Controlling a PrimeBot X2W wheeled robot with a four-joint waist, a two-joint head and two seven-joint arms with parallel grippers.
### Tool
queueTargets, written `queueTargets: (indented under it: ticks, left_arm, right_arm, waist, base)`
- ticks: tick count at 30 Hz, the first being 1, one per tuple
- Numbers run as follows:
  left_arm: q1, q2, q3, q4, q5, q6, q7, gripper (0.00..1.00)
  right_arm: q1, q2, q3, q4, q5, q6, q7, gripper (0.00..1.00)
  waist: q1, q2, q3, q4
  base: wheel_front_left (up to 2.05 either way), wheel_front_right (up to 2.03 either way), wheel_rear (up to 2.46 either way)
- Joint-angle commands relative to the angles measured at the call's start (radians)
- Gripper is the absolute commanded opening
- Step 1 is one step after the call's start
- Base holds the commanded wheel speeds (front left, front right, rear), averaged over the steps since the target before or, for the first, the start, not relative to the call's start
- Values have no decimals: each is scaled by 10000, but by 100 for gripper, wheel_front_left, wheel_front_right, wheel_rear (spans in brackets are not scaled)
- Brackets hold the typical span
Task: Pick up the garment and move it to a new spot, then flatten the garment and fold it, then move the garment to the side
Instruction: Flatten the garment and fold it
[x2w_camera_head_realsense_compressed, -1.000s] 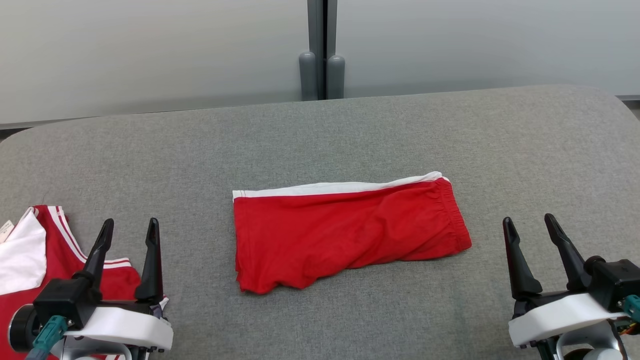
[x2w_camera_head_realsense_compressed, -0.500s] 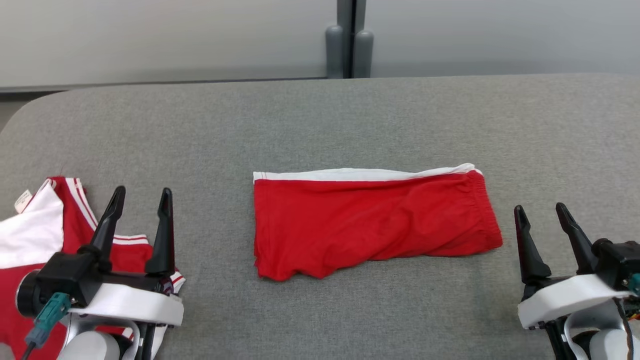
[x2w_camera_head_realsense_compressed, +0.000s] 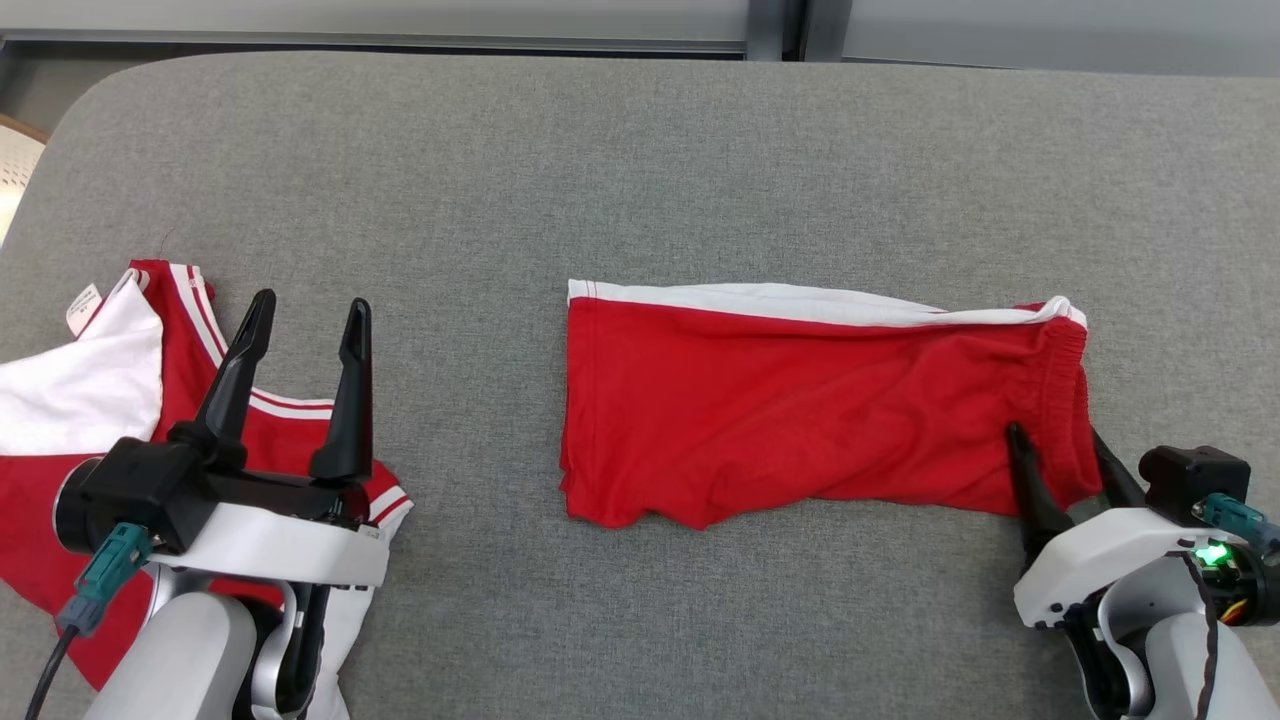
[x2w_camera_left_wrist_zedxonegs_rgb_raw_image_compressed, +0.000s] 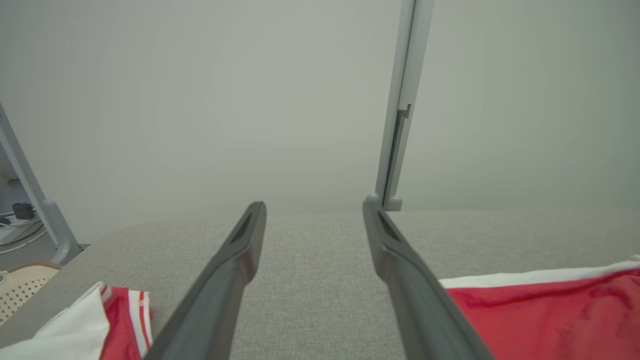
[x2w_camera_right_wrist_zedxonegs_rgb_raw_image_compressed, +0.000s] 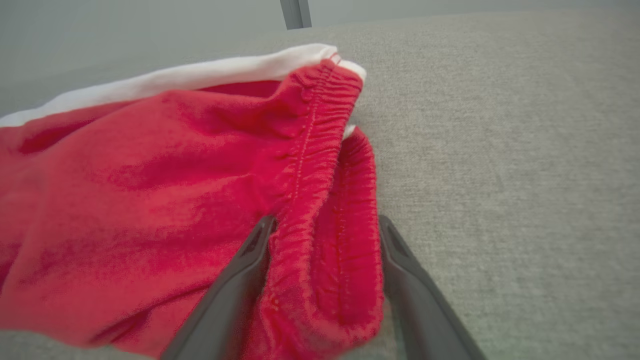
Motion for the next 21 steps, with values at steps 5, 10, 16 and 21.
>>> queueTargets:
  ticks: [5, 10, 16, 21]
  left_arm:
    - [-213, -81, 193, 156, 87, -93, -161, 100]
    - [-113, -136, 345, 235, 116, -102, -209, 100]
    - [127, -325, 615, 152, 191, -211, -252, 100]
    - [277, -535, 1043, -81, 402, -363, -256, 100]
  right_arm:
    - [-105, 73, 49, 134, 208, -18, 79, 0]
    - [25, -59, -95, -366, 282, -17, -144, 0]
    - [860, -621, -820, -1130, 711, -13, 64, 0]
    - [1152, -848, -758, -2084, 1279, -12, 415, 0]
  waist:
    - [0, 0, 29, -45]
    - [0, 0, -115, -178]
    - [0, 0, -550, -338]
    - [0, 0, -825, -308]
  base:
    - [0, 0, 0]
    - [0, 0, 0]
    - [0, 0, 0]
    - [0, 0, 0]
